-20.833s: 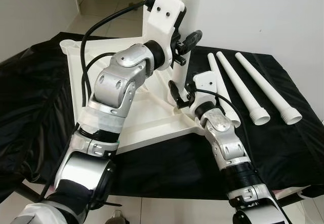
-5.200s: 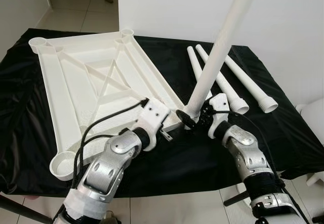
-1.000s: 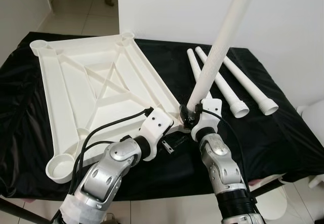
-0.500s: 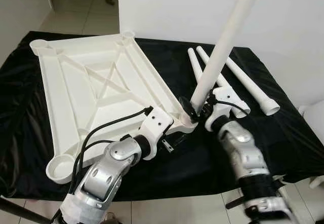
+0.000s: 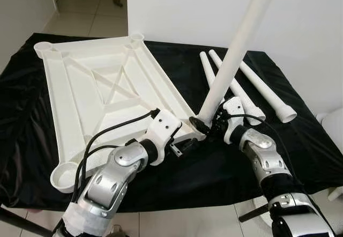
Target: Building children table
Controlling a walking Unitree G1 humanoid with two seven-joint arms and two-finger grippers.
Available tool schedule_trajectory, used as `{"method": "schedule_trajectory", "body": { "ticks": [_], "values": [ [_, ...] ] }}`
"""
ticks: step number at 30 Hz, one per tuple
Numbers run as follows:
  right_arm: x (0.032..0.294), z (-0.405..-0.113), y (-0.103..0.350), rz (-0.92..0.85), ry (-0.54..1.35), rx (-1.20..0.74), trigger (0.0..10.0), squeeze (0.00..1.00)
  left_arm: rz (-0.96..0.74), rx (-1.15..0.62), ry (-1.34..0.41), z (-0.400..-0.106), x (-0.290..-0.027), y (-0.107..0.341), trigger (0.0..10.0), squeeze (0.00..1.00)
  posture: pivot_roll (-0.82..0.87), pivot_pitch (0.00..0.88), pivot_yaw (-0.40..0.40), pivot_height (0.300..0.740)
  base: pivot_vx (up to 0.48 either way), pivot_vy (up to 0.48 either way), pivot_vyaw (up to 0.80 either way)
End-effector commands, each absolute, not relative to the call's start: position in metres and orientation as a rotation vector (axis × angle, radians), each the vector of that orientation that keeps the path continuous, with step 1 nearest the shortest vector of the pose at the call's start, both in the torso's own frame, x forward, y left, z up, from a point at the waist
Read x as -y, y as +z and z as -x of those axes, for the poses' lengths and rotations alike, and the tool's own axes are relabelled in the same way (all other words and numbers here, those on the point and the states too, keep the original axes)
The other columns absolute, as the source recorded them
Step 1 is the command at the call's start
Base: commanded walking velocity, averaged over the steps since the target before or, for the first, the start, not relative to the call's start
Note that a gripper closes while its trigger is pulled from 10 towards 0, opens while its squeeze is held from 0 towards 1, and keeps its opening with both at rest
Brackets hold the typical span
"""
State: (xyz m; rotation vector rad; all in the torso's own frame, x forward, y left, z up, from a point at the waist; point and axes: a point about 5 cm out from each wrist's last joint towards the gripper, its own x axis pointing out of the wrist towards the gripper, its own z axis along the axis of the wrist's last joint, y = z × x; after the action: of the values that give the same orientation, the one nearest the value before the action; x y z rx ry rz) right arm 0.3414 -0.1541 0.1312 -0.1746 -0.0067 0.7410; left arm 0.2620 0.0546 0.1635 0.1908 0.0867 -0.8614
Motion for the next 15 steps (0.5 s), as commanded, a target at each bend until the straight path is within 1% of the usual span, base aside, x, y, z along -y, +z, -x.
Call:
{"method": "schedule_trajectory", "body": {
  "ticks": [1,2,4,5,11,15],
  "values": [
    [0.157,-0.344,0.131,0.190,0.740,0.011,5.0,0.00,-0.200,-0.096,-0.849,-0.264,-0.054,0.163,10.0,0.00,0.08,0.037,-0.078,0.740,0.000,0.000,0.00],
    [0.157,-0.346,0.130,0.198,0.742,0.010,4.4,0.00,-0.201,-0.096,-0.850,-0.263,-0.054,0.163,10.0,0.00,0.08,0.037,-0.078,0.740,0.000,0.000,0.00],
    [0.157,-0.346,0.129,0.205,0.745,0.010,4.4,0.00,-0.202,-0.096,-0.851,-0.263,-0.054,0.163,10.0,0.00,0.08,0.039,-0.076,0.740,0.000,0.000,0.00],
    [0.157,-0.346,0.128,0.209,0.750,0.006,0.0,0.00,-0.203,-0.097,-0.854,-0.263,-0.053,0.163,10.0,0.00,0.08,0.039,-0.076,0.740,0.000,0.000,0.00],
    [0.158,-0.346,0.124,0.204,0.752,0.007,0.0,0.00,-0.204,-0.102,-0.860,-0.261,-0.053,0.162,10.0,0.00,0.08,0.047,-0.082,0.740,0.000,0.000,0.00],
    [0.157,-0.342,0.119,0.153,0.733,0.007,0.0,0.00,-0.203,-0.115,-0.862,-0.261,-0.054,0.157,10.0,0.00,0.08,0.056,-0.090,0.740,0.000,0.000,0.00]
  ]
}}
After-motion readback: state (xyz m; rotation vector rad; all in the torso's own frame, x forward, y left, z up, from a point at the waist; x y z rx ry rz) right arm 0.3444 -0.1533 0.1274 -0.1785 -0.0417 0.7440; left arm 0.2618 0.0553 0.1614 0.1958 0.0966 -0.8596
